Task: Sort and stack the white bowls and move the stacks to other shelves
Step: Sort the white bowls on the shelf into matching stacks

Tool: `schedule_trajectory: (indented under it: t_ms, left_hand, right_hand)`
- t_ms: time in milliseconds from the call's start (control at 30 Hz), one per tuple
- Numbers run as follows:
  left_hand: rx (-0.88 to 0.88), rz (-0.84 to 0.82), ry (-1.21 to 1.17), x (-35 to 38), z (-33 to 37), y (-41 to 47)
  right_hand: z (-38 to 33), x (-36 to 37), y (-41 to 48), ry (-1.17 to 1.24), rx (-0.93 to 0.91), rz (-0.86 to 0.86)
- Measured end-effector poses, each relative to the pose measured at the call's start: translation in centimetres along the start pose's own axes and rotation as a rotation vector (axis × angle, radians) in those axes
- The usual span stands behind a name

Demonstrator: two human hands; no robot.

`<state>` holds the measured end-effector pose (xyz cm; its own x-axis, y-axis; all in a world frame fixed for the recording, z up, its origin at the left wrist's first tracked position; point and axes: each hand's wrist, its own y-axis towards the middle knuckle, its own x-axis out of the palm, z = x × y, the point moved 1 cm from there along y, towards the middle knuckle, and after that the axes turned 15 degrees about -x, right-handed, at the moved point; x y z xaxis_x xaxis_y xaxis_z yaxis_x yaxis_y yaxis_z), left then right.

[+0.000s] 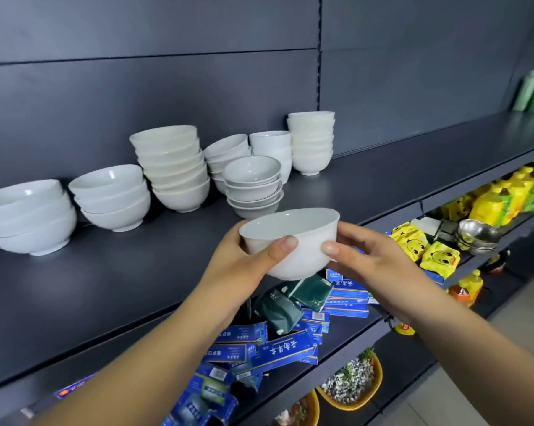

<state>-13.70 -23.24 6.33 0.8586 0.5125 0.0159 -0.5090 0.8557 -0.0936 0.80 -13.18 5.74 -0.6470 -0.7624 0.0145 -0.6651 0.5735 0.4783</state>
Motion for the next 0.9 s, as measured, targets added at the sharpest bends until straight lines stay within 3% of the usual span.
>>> schedule_trajectory:
  t_ms: [233, 500, 633, 767, 900]
  left_hand:
    - [0.015, -0.064, 0.015, 4.1, 0.3, 4.3]
    - [0.070, -0.130, 0.235, 5.7, 2.6, 12.2]
    - [0.096, -0.005, 0.378, 5.8, 3.4, 15.3]
    - [0.138, 0.125, 0.528, 5.2, 3.9, 17.1]
    - [0.300, 0.423, 0.516, 4.5, 3.8, 16.5]
  right_hand:
    - [1.9, -5.3, 1.9, 0.336, 0.036, -0.062]
    - [4.7, -10.7, 10.0, 0.381, -0.002, -0.266]
    - [6.2, -12.0, 14.6, 0.411, -0.019, -0.391]
    - [8.1, -12.7, 17.7, 0.426, -0.044, -0.394]
    - [9.9, -13.4, 19.9, 0.384, -0.029, -0.336]
